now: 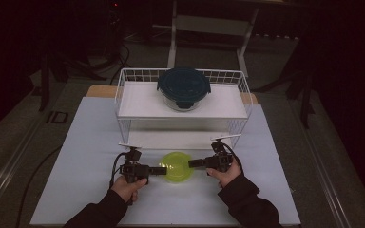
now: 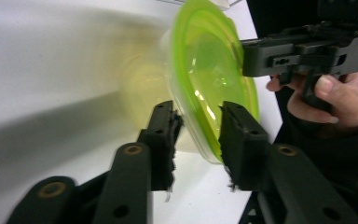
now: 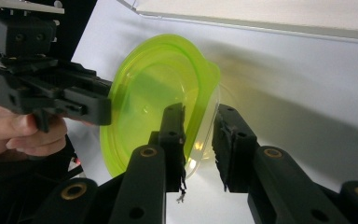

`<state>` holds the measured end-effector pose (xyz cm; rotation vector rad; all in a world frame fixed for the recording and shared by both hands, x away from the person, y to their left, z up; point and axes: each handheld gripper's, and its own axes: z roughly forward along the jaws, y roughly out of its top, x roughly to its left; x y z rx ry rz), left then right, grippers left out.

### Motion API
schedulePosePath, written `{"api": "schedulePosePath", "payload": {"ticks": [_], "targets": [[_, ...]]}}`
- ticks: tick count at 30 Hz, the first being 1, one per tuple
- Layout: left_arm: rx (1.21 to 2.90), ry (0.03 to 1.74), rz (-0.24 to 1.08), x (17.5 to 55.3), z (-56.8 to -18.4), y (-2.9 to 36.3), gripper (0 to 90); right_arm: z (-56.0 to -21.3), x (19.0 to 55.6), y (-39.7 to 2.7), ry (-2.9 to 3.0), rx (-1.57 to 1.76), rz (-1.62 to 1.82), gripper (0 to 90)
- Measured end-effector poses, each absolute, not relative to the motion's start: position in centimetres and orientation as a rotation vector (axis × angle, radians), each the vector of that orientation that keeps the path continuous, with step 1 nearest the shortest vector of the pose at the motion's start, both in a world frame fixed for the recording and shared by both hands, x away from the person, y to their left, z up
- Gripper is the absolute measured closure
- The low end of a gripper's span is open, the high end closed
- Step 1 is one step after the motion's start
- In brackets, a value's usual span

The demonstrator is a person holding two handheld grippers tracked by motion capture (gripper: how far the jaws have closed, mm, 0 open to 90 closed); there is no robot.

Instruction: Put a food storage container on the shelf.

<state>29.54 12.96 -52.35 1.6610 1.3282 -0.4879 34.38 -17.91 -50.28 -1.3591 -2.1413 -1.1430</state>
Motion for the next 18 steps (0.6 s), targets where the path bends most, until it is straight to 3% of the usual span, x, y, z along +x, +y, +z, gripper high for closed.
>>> {"api": "schedulePosePath", "payload": {"ticks": [9,18], "targets": [[1.669,1.331,-0.489,29.4,-52.1,13.1,74.0,-50.2,33.6,-18.0,-2.128,-1.331,-1.145,75.8],[1.718,1.375,-0.443,29.0,-51.5,12.6,75.0,-49.8,32.2,-17.6,-2.134,-1.366,-1.177,77.7]]}}
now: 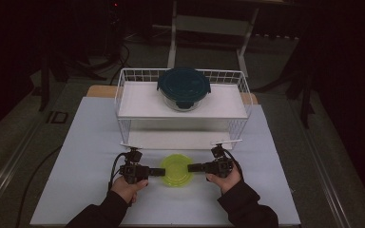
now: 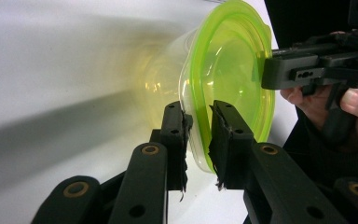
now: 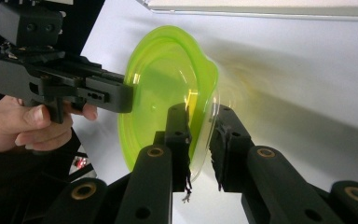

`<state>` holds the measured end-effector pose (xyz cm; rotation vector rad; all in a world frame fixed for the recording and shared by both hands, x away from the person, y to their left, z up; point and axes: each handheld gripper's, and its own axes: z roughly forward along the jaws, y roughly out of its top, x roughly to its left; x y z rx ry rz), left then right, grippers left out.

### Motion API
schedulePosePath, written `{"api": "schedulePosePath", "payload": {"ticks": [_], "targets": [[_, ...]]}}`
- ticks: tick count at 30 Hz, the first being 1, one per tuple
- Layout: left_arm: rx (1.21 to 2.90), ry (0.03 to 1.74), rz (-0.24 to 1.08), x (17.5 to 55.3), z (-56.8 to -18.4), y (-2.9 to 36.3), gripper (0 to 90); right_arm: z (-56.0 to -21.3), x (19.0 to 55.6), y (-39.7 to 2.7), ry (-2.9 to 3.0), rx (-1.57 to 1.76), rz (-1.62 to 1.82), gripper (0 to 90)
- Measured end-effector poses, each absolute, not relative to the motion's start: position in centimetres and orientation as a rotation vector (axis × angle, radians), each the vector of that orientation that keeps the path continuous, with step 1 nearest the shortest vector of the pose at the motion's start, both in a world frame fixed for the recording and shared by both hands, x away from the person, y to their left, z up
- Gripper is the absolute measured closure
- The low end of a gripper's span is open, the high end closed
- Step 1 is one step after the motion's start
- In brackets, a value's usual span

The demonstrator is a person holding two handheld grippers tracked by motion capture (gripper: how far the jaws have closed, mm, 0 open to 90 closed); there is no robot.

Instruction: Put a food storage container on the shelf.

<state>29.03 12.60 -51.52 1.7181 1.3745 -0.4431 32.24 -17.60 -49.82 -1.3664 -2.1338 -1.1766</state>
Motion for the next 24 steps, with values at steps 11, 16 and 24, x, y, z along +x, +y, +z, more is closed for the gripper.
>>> {"api": "schedulePosePath", "payload": {"ticks": [11,16,24], "targets": [[1.713,1.382,-0.423,28.4,-50.8,12.5,79.8,-48.5,31.1,-17.3,-2.218,-1.367,-1.194,81.7],[1.706,1.353,-0.413,28.1,-50.0,12.5,79.7,-47.8,30.8,-17.5,-2.222,-1.357,-1.225,81.7],[1.716,1.299,-0.377,27.8,-47.8,12.6,79.7,-45.6,30.0,-17.7,-2.247,-1.338,-1.291,81.7]]}}
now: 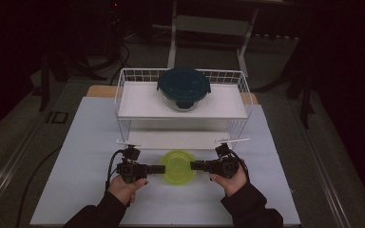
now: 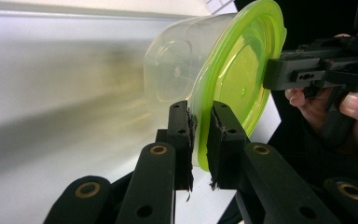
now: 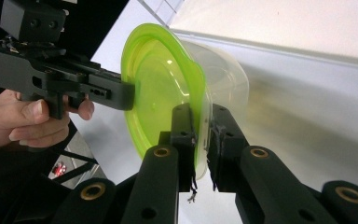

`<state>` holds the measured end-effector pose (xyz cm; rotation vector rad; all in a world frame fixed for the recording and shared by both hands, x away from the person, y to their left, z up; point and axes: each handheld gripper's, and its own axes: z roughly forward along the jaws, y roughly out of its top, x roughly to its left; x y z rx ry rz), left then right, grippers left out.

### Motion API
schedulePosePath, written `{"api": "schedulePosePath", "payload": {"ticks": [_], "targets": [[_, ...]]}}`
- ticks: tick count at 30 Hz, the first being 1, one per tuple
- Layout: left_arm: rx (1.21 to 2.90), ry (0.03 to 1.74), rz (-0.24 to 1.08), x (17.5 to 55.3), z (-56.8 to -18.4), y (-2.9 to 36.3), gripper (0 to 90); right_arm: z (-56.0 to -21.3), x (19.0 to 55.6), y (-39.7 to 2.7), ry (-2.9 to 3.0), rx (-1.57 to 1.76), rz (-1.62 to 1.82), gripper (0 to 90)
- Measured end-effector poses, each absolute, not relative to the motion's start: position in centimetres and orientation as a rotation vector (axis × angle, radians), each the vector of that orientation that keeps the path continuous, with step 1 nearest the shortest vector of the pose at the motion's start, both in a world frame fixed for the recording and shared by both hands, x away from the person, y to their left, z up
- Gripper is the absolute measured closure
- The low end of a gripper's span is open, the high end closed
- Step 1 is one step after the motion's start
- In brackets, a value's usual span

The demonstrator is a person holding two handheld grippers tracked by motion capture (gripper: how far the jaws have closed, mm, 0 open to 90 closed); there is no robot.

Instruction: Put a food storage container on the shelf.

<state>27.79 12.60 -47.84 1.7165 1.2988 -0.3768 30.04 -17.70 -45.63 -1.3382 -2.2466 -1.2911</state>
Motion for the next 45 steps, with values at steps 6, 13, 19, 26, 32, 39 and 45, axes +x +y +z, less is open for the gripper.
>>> {"api": "schedulePosePath", "payload": {"ticks": [6,13,19,26,32,39,45], "targets": [[1.723,1.266,-0.335,27.6,-46.0,12.6,79.7,-44.1,29.7,-17.8,-2.258,-1.328,-1.329,81.7],[1.709,1.234,-0.312,27.5,-44.2,12.8,79.7,-42.1,29.5,-17.8,-2.267,-1.307,-1.386,81.7],[1.705,1.208,-0.293,27.6,-42.3,13.1,79.7,-40.5,29.4,-17.7,-2.273,-1.296,-1.421,81.7],[1.704,1.177,-0.258,27.7,-40.0,13.2,79.7,-38.3,29.5,-17.7,-2.280,-1.275,-1.474,81.7],[1.695,1.135,-0.223,28.0,-37.6,13.4,79.7,-36.2,29.6,-17.7,-2.278,-1.261,-1.531,81.8],[1.677,1.101,-0.194,28.2,-35.2,13.6,79.8,-33.8,29.7,-17.7,-2.291,-1.238,-1.588,81.8],[1.665,1.049,-0.148,28.6,-31.8,14.0,80.2,-30.9,30.1,-17.7,-2.283,-1.213,-1.666,81.8]]}}
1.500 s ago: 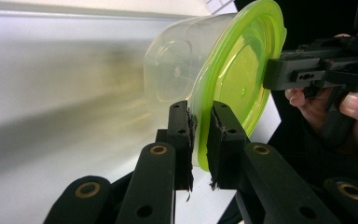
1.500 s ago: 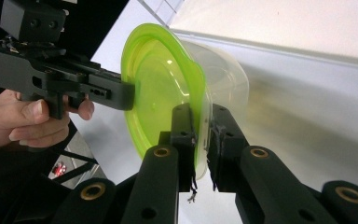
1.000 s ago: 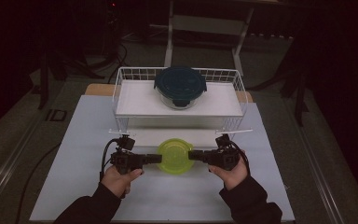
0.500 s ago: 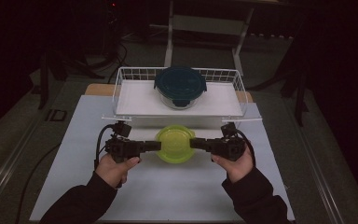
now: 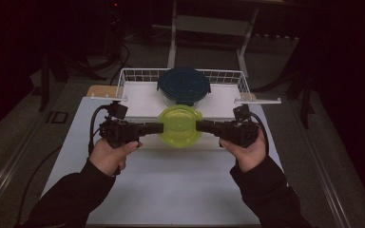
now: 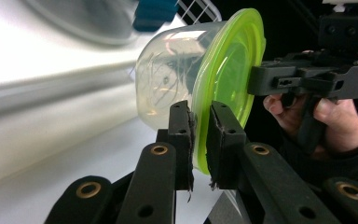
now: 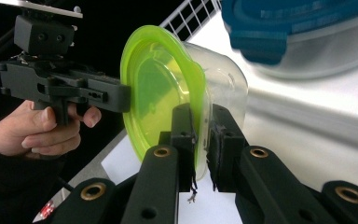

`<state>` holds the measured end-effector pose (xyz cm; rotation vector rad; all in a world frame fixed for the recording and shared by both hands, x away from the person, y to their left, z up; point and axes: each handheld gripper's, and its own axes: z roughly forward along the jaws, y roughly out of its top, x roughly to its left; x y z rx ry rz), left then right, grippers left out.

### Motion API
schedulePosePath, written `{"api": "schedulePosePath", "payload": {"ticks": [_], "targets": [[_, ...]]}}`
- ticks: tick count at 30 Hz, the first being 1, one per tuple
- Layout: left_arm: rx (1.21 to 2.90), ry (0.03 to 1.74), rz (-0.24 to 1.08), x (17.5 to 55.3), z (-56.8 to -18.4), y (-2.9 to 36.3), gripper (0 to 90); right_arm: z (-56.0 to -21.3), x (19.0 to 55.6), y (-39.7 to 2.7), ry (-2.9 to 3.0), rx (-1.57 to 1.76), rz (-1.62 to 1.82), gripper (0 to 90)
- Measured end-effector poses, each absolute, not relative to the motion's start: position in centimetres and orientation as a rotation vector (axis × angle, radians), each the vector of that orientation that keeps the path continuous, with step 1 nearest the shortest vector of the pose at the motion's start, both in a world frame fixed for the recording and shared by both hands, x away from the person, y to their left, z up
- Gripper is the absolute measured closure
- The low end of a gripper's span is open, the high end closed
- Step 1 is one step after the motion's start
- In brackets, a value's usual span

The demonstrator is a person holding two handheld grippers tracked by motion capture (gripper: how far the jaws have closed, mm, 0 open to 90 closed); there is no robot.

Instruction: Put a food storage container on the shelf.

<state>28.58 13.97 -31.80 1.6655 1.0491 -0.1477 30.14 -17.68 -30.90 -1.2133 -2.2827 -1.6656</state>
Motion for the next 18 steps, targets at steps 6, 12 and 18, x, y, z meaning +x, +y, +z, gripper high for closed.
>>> {"api": "schedulePosePath", "payload": {"ticks": [6,12,18], "targets": [[1.680,1.042,-0.101,29.6,-29.8,13.7,80.5,-29.3,31.1,-17.7,-2.264,-1.223,-1.705,81.8],[1.666,1.036,-0.081,30.7,-28.2,13.5,80.5,-27.7,32.0,-17.8,-2.271,-1.243,-1.737,81.8],[1.647,1.035,-0.087,32.6,-27.2,13.5,80.5,-26.2,33.6,-17.6,-2.274,-1.268,-1.748,81.7]]}}
